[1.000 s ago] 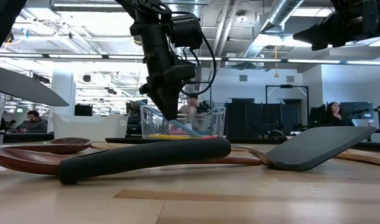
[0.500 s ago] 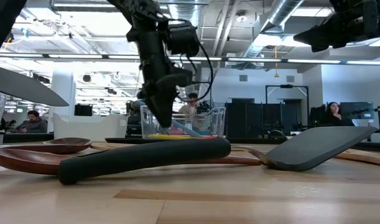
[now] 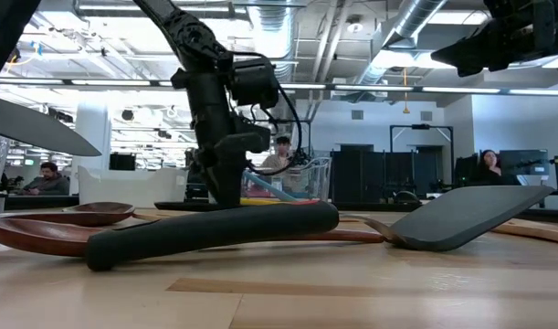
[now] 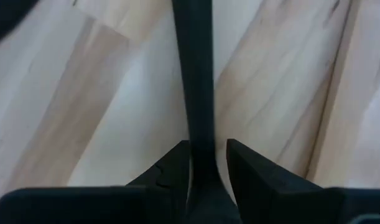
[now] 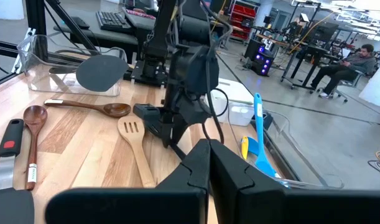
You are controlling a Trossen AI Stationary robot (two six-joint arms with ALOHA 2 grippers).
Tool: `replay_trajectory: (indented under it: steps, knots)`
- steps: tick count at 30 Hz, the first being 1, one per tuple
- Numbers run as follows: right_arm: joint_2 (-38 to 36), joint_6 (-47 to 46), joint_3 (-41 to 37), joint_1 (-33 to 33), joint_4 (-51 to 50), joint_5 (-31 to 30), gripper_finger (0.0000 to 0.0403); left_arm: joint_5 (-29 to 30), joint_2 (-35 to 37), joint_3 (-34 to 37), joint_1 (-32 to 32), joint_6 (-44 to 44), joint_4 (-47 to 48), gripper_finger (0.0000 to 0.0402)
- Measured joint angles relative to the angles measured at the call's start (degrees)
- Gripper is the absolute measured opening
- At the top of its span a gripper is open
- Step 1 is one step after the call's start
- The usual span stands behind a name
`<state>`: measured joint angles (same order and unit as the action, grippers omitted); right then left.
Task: Pick & Place Kitchen Items
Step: Put the black serving spoon into the top transparent bin
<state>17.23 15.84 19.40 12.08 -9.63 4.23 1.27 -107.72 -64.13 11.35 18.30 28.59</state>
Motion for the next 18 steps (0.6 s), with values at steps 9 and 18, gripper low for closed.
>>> replay_trajectory:
  steps: [9, 18]
  knots:
    - [0.0, 0.0, 0.0, 0.0, 0.0, 0.0, 0.0, 0.8, 0.4, 5.5, 0.0, 0.5, -6.2, 0.0093]
    - [0.0, 0.0, 0.0, 0.0, 0.0, 0.0, 0.0, 1.0, 0.7, 5.7, -0.1, 1.1, -6.7, 0.0015]
